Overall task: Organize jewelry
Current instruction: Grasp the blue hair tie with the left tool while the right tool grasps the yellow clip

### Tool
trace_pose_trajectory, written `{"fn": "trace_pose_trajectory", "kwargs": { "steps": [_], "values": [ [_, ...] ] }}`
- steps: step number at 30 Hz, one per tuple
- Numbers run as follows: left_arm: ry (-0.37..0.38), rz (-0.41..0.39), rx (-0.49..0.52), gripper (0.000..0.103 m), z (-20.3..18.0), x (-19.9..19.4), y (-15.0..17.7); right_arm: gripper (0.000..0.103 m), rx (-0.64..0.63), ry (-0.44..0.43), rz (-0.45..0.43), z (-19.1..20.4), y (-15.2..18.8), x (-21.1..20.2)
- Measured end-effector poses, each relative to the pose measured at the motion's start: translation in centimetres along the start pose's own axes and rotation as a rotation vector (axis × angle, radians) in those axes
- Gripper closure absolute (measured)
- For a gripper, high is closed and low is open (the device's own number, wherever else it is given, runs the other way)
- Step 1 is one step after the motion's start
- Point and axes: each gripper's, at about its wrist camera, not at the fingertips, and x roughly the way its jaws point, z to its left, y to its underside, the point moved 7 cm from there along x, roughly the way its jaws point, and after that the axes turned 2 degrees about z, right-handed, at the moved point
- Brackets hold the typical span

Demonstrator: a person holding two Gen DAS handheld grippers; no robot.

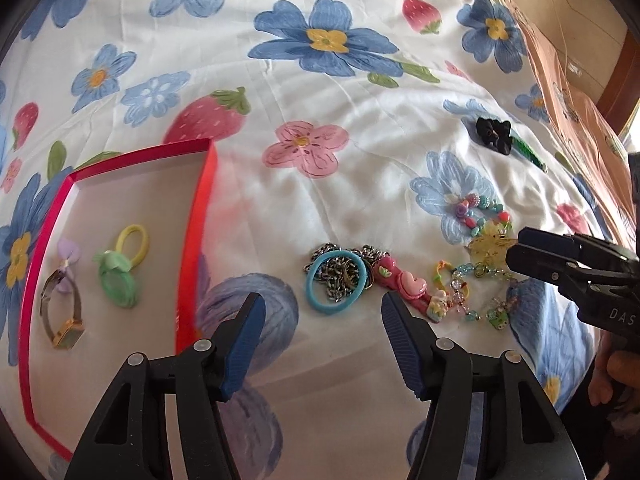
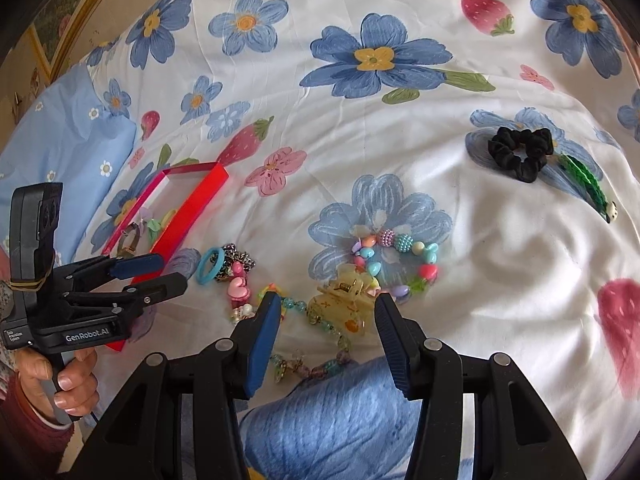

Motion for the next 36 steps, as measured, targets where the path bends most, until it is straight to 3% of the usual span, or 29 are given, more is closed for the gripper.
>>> {"fn": "trace_pose_trajectory", "kwargs": {
  "steps": [4,6,9,13,14,23,36],
  "values": [
    [-0.009,0.017,0.033,0.053,-0.7,1.8,-0.5,0.052,-0.003,-0.001,0.009,-0.3,-0.2,0.8],
    [-0.013,0.035,0.043,0.067,-0.8,2.8,-0.6,0.052,0.002,0.003,0.013,-0.6,-0.2,1.2],
    [-0.009,0.044,0.046,0.074,-0.9,3.6,-0.6,0.054,0.012,0.005,0.016,-0.9,-0.2,1.6],
    [0.017,0.037,0.035,0.096,-0.7,3.4,-0.5,0.075,0.01,0.018,0.014,-1.2,-0.2,1.8],
    [0.021,0.034,0.028,0.097,-0.5,3.2,-0.5,0.079,0.008,0.015,0.006,-1.1,-0.3,1.6],
    [0.065,-0.04,-0.038,0.1,1.2,-0.9,0.1,0.08,0.006,0.015,-0.023,-0.5,-0.5,0.4],
    [0.069,-0.129,-0.149,0.1,5.4,-7.9,3.1,0.08,-0.06,-0.059,-0.056,4.9,-1.3,-1.3]
  ]
}}
